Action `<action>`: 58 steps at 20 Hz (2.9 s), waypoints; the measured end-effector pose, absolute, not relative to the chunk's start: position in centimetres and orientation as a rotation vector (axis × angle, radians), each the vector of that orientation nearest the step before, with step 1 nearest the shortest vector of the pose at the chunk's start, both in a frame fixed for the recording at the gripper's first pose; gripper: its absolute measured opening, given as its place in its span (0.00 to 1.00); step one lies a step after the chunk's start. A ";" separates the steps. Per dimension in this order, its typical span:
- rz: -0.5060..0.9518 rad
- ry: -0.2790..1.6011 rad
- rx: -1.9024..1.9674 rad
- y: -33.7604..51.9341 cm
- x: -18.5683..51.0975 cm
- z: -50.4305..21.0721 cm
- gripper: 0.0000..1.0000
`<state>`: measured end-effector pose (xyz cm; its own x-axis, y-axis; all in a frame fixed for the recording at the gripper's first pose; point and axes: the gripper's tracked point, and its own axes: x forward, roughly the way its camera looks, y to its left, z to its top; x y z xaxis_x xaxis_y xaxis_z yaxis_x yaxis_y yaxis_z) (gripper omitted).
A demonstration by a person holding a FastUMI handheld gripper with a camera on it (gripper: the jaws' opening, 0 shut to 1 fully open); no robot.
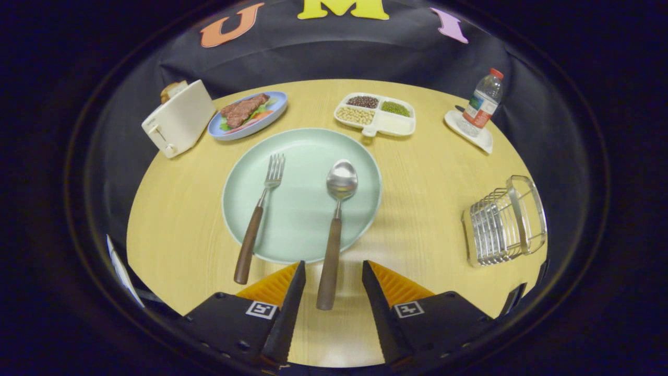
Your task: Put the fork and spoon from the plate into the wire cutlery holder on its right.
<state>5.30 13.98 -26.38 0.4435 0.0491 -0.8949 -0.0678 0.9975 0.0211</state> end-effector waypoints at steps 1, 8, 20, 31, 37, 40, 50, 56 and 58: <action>0.070 1.110 -0.013 13.9 5.4 -26.0 0.60; 0.031 1.205 0.020 13.9 4.9 -27.9 0.30; 0.050 1.125 0.040 13.4 5.9 -26.8 0.02; 0.102 1.046 0.077 11.5 3.9 -21.3 0.02; 0.092 1.015 0.093 8.0 2.1 -18.2 0.02; 0.068 0.993 0.105 5.1 1.3 -16.8 0.02; -0.016 0.974 0.141 -3.5 -1.4 -14.6 0.02; -0.069 0.962 0.097 -7.1 -1.0 -15.0 0.02; -0.076 0.954 0.073 -7.8 -0.6 -15.3 0.03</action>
